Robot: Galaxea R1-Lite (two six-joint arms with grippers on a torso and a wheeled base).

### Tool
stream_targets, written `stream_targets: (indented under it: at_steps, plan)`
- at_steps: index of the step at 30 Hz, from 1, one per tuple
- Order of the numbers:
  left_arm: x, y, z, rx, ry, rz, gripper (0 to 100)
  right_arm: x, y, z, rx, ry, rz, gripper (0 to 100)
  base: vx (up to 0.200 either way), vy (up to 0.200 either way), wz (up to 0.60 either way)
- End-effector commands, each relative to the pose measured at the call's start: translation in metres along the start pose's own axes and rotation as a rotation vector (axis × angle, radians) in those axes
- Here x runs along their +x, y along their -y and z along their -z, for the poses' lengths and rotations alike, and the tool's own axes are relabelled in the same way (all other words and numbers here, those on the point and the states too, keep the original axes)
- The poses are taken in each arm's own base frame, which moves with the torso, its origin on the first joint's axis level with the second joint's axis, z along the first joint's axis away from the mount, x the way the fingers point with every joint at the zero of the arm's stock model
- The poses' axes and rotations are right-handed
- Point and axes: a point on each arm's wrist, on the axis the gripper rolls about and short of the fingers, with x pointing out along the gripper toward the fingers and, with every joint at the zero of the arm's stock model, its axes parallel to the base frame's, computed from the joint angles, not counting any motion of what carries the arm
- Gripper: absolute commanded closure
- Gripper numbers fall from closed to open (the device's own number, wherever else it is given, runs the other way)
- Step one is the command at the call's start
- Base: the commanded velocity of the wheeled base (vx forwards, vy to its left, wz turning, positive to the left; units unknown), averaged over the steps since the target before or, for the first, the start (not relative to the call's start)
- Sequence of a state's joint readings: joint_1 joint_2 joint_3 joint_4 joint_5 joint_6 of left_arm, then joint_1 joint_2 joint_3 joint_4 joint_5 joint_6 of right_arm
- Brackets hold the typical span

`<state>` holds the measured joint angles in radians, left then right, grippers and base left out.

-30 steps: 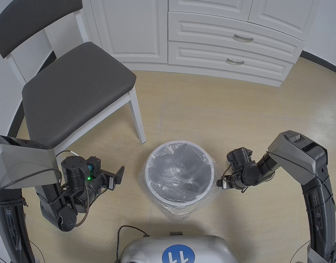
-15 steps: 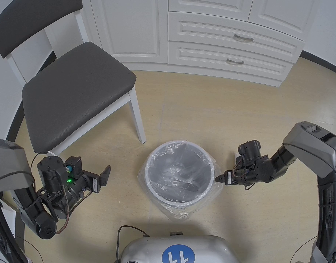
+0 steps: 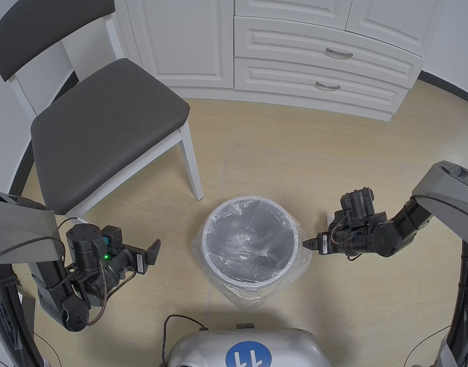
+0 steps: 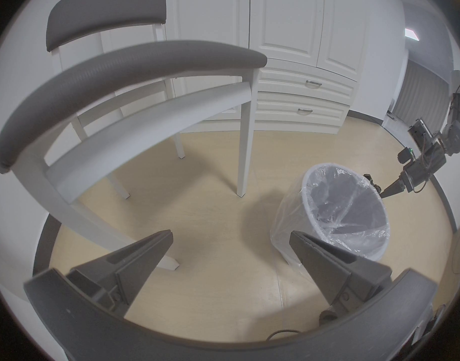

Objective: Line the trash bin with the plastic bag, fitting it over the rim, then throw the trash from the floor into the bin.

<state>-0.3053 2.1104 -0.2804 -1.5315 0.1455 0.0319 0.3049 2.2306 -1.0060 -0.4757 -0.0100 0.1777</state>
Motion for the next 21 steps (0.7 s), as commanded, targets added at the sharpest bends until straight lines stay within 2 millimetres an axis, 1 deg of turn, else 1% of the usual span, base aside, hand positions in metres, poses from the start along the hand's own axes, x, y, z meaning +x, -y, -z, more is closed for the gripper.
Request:
stream_targets:
  at_steps: [1, 2, 3, 4, 5, 6, 7, 9, 11, 12, 15, 17, 18, 21]
  plan:
    - [0.022, 0.007, 0.01, -0.003, -0.015, 0.012, 0, 0.027, 0.003, 0.007, -0.002, 0.053, 0.061, 0, 0.0, 0.0, 0.0]
    - [0.022, 0.007, 0.01, -0.003, -0.015, 0.012, 0, 0.027, 0.003, 0.007, -0.002, 0.053, 0.061, 0, 0.0, 0.0, 0.0]
    - [0.021, 0.007, 0.01, -0.009, -0.016, 0.013, 0, 0.046, 0.008, 0.013, 0.003, 0.065, 0.093, 0, 0.0, 0.0, 0.0]
    - [0.021, 0.007, 0.01, -0.015, -0.016, 0.013, 0, 0.055, 0.01, 0.015, 0.005, 0.074, 0.101, 0, 0.0, 0.0, 0.0]
    - [0.021, 0.007, 0.01, -0.017, -0.015, 0.013, 0, 0.058, 0.01, 0.015, 0.007, 0.076, 0.104, 0, 0.0, 0.0, 0.0]
    - [0.02, 0.007, 0.009, -0.025, -0.011, 0.012, 0, 0.072, 0.015, 0.017, 0.013, 0.079, 0.116, 0, 0.0, 0.0, 0.0]
    - [0.02, 0.006, 0.008, -0.026, -0.008, 0.01, 0, 0.08, 0.017, 0.016, 0.017, 0.085, 0.123, 0, 0.0, 0.0, 0.0]
    - [0.017, 0.004, 0.003, -0.03, 0.009, 0.006, 0, 0.095, 0.019, 0.01, 0.025, 0.111, 0.122, 0, 0.0, 0.0, 0.0]
    - [0.015, 0.002, 0.0, -0.036, 0.018, 0.001, 0, 0.105, 0.015, 0.007, 0.024, 0.112, 0.115, 0, 0.0, 0.0, 0.0]
    - [0.015, 0.001, 0.0, -0.037, 0.016, 0.001, 0, 0.106, 0.014, 0.005, 0.02, 0.106, 0.108, 0, 0.0, 0.0, 0.0]
    - [0.015, -0.001, 0.0, -0.039, 0.017, 0.009, 0, 0.117, 0.004, -0.003, 0.015, 0.062, 0.085, 0, 0.0, 0.0, 0.0]
    - [0.015, -0.001, 0.0, -0.038, 0.019, 0.012, 0, 0.129, -0.005, -0.008, 0.035, 0.015, 0.062, 0, 0.0, 0.0, 0.0]
    - [0.015, -0.001, 0.0, -0.038, 0.019, 0.012, 0, 0.129, -0.005, -0.008, 0.035, 0.015, 0.062, 0, 0.0, 0.0, 0.0]
    - [0.014, 0.0, -0.002, -0.038, 0.027, 0.017, 0, 0.141, -0.013, -0.01, 0.058, -0.081, 0.055, 0, 0.0, 0.0, 0.0]
